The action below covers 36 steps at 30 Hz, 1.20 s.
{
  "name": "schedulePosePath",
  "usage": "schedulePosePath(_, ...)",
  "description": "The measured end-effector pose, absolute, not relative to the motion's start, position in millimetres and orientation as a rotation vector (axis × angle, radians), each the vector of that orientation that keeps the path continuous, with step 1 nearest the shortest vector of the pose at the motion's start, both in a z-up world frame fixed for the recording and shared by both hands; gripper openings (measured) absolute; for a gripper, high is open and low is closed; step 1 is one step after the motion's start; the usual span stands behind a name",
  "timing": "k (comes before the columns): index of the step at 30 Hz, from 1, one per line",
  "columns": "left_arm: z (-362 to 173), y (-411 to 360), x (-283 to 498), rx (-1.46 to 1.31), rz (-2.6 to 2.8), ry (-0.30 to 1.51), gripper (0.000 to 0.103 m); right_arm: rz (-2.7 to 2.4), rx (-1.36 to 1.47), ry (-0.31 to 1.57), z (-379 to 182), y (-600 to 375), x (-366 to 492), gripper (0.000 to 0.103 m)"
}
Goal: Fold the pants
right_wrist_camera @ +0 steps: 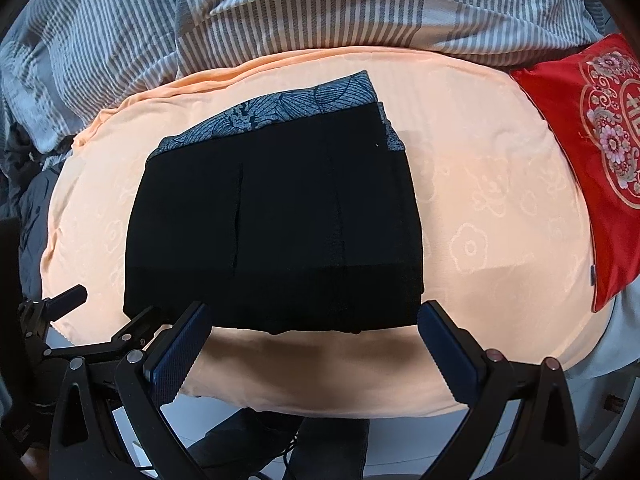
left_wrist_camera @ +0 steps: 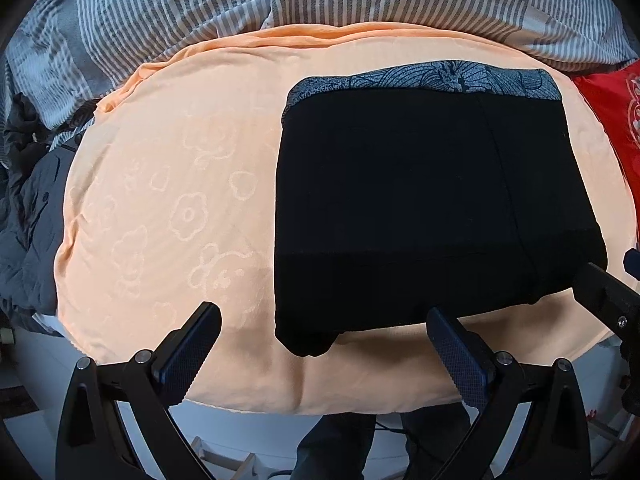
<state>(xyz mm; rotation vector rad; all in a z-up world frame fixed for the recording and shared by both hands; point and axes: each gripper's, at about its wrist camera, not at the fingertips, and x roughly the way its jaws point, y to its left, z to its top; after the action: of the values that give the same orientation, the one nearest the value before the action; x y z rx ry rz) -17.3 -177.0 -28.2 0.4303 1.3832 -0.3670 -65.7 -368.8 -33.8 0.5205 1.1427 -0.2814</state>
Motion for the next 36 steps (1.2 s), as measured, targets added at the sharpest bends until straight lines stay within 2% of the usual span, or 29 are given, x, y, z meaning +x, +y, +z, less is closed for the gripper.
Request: schedulePosePath(36, -26.6, -178.8, -16.5, 0.449, -0.386, 1.375, 0.103, -0.28, 0.539, 1.155, -39.2, -372.3, -61.0, 0.103)
